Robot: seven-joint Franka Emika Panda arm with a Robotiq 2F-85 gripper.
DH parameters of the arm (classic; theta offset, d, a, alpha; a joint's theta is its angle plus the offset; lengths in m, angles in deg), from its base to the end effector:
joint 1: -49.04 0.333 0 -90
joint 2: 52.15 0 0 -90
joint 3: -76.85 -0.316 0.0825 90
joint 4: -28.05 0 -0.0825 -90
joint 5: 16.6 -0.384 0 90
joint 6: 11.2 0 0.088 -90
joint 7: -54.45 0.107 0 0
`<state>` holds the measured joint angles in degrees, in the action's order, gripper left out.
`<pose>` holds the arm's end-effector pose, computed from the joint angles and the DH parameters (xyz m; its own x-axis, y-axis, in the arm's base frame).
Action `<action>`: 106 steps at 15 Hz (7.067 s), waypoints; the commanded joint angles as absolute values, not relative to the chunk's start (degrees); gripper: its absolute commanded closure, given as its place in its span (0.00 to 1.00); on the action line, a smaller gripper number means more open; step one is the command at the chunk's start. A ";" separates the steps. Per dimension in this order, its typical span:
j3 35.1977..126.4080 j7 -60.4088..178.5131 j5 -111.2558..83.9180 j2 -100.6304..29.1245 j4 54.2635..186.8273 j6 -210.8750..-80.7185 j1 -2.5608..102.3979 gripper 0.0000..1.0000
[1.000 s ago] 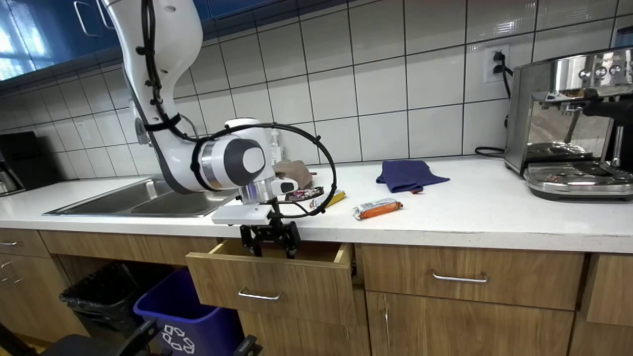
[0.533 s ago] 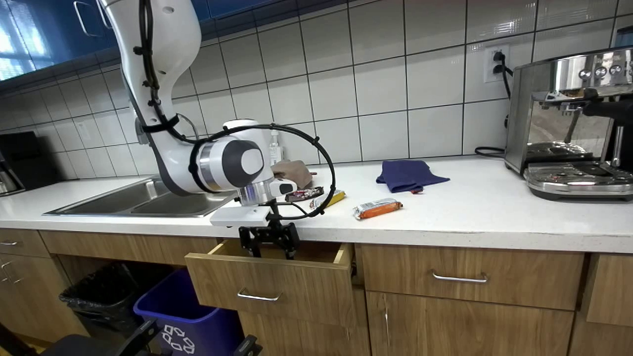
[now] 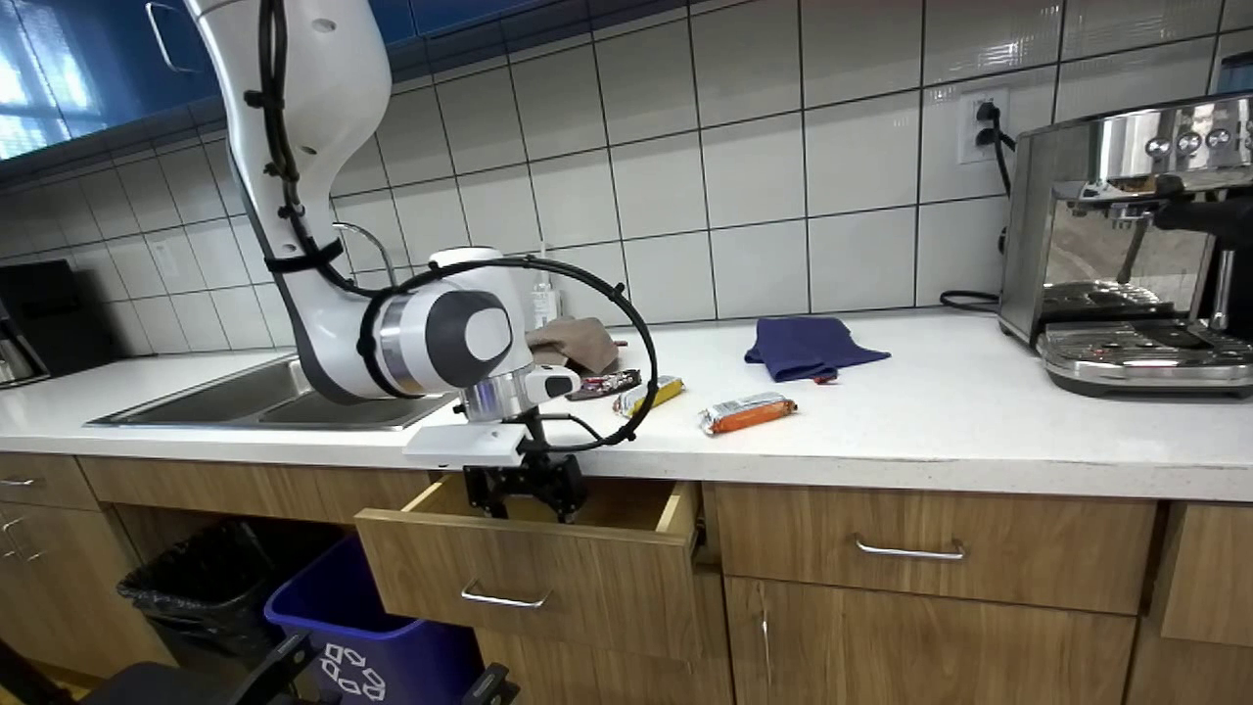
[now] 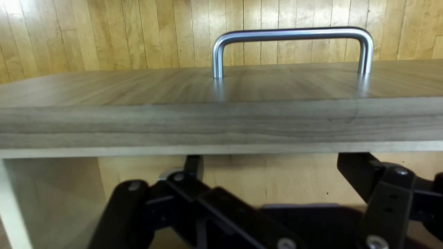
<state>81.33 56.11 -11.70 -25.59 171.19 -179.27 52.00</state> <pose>0.4498 -0.0107 0.1067 0.9989 0.0354 -0.0293 0.0369 -0.9980 0.0510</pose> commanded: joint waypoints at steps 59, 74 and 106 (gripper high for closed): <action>77.24 57.26 -27.59 -59.59 185.32 -170.98 49.20 0.00; 79.28 57.89 -27.58 -47.32 165.44 -162.53 48.02 0.00; 82.60 64.15 -26.63 -22.03 136.92 -154.14 44.70 0.00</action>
